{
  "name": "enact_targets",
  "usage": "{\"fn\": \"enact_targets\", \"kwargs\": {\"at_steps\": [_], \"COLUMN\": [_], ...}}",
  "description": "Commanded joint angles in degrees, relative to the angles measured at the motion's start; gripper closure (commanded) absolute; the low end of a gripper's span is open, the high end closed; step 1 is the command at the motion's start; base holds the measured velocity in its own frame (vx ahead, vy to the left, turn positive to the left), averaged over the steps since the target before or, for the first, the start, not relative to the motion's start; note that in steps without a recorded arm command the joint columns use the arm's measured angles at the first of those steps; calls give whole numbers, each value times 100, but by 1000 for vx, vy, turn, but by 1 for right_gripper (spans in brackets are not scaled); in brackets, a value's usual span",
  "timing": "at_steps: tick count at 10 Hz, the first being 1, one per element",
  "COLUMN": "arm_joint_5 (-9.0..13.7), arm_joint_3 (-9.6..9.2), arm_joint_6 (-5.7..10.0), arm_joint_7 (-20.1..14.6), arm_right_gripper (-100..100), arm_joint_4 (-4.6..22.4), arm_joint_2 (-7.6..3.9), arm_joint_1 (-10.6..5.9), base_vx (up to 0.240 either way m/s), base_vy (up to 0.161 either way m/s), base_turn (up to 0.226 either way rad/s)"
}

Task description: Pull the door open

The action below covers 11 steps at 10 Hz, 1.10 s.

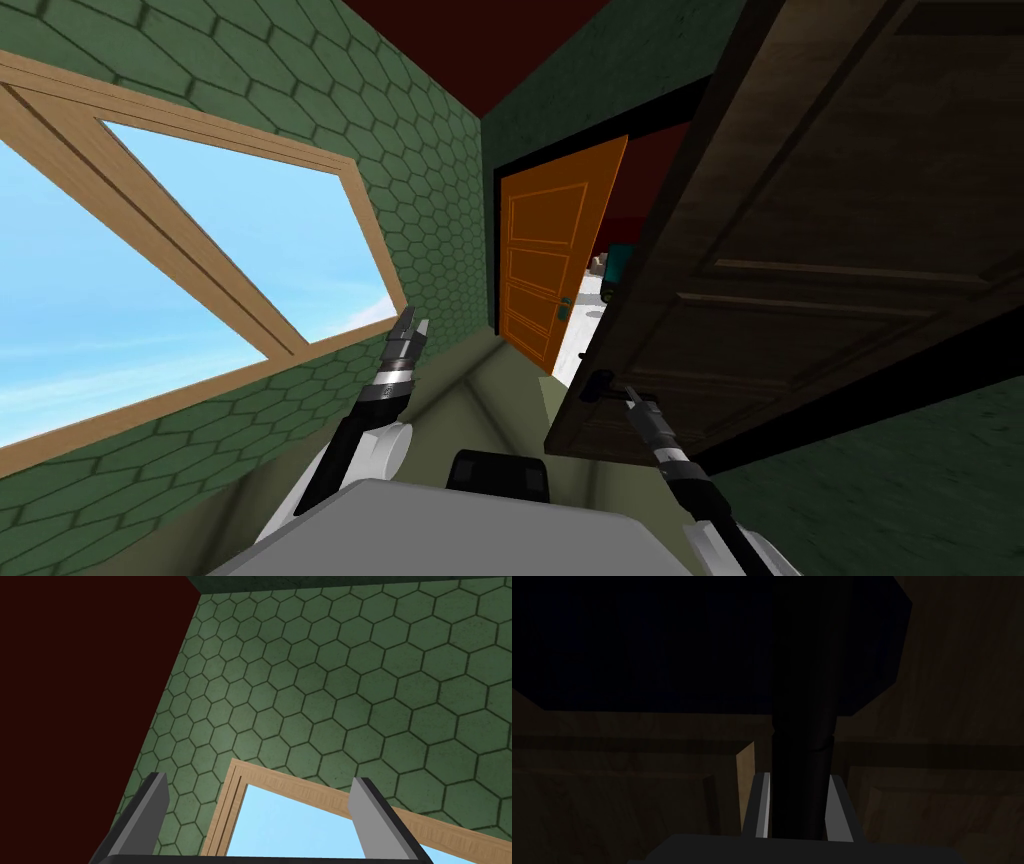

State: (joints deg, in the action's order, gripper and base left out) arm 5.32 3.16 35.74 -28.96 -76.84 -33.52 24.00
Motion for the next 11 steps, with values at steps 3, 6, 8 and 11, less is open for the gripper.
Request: {"fn": "enact_targets", "kwargs": {"at_steps": [3,6,8,11], "arm_joint_5": [-19,-38,-49,-45], "arm_joint_3": [-41,-80,-104,-85], "arm_joint_6": [281,552,719,782], "arm_joint_7": [-111,-218,-283,-317], "arm_right_gripper": [100,100,100,100], "arm_joint_4": [64,126,163,195], "arm_joint_2": [-113,-222,-289,-347], "arm_joint_1": [137,269,349,401], "base_vx": [-183,-203,-221,-156], "base_vy": [-64,-66,-70,-64], "base_turn": [165,166,144,91]}}
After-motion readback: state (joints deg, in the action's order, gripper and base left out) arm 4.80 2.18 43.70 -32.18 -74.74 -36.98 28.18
